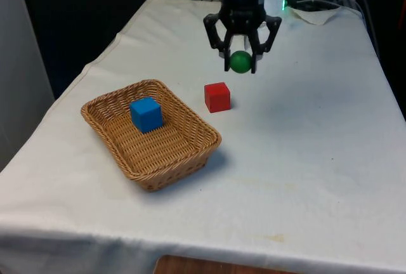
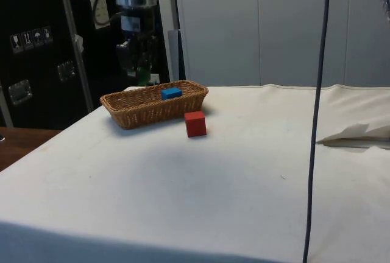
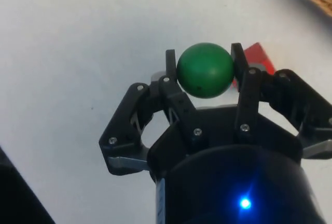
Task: Place all non-red objects into the basket.
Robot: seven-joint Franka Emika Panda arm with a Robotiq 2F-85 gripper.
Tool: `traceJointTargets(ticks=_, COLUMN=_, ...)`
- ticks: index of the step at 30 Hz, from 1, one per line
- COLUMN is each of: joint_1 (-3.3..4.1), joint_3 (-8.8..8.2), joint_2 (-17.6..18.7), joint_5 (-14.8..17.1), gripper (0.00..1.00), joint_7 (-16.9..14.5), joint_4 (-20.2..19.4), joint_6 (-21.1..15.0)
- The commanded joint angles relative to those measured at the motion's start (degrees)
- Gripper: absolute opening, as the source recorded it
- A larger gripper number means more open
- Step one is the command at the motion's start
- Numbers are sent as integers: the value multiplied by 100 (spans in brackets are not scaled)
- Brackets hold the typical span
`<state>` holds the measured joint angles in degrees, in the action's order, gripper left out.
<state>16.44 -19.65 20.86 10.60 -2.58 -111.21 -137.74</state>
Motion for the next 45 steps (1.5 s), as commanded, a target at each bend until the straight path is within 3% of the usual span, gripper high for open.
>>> traceJointTargets(ticks=1, joint_1=-69, joint_3=0, joint_2=80, joint_5=86, gripper=0, joint_7=-120, joint_4=97, joint_6=34)
traceJointTargets(ticks=3, joint_1=-74, joint_3=-46, joint_2=155, joint_5=126, gripper=0, joint_7=-183, joint_4=166, joint_6=40)
traceJointTargets(ticks=4, joint_1=-17, joint_3=-115, joint_2=120, joint_5=57, gripper=0, joint_7=-138, joint_4=126, joint_6=0)
traceJointTargets(ticks=5, joint_1=-97, joint_3=-97, joint_2=241, joint_5=160, gripper=0, joint_7=-252, joint_4=258, joint_6=40)
traceJointTargets(ticks=11, joint_1=-132, joint_3=-258, joint_2=516, joint_5=315, gripper=0, joint_7=-476, joint_4=539, joint_6=63)
traceJointTargets(ticks=12, joint_1=-69, joint_3=-298, joint_2=498, joint_5=264, gripper=0, joint_7=-418, joint_4=493, joint_6=0)
traceJointTargets(ticks=13, joint_1=-143, joint_3=-286, joint_2=567, joint_5=344, gripper=0, joint_7=-521, joint_4=590, joint_6=63)
traceJointTargets(ticks=20, joint_1=-212, joint_3=-516, joint_2=934, joint_5=567, gripper=0, joint_7=-837, joint_4=951, joint_6=86)
traceJointTargets(ticks=21, joint_1=-143, joint_3=-567, joint_2=922, joint_5=533, gripper=0, joint_7=-791, joint_4=911, joint_6=23)
traceJointTargets(ticks=22, joint_1=-212, joint_3=-544, joint_2=968, joint_5=584, gripper=0, joint_7=-859, joint_4=980, joint_6=92)
traceJointTargets(ticks=28, joint_1=-258, joint_3=-682, joint_2=1295, joint_5=768, gripper=0, joint_7=-1054, joint_4=1169, joint_6=17)
traceJointTargets(ticks=29, joint_1=-195, joint_3=-745, joint_2=1272, joint_5=733, gripper=0, joint_7=-1020, joint_4=1134, joint_6=17)
traceJointTargets(ticks=30, joint_1=-264, joint_3=-699, joint_2=1341, joint_5=796, gripper=0, joint_7=-1083, joint_4=1192, joint_6=6)
traceJointTargets(ticks=36, joint_1=-286, joint_3=-802, joint_2=1673, joint_5=1037, gripper=0, joint_7=-1232, joint_4=1278, joint_6=-132)
traceJointTargets(ticks=37, joint_1=-235, joint_3=-842, joint_2=1627, joint_5=985, gripper=0, joint_7=-1197, joint_4=1243, joint_6=-109)
traceJointTargets(ticks=38, joint_1=-292, joint_3=-808, joint_2=1707, joint_5=1066, gripper=0, joint_7=-1243, joint_4=1289, joint_6=-149)
traceJointTargets(ticks=45, joint_1=-361, joint_3=-871, joint_2=2103, joint_5=1232, gripper=0, joint_7=-1243, joint_4=1587, joint_6=-172)
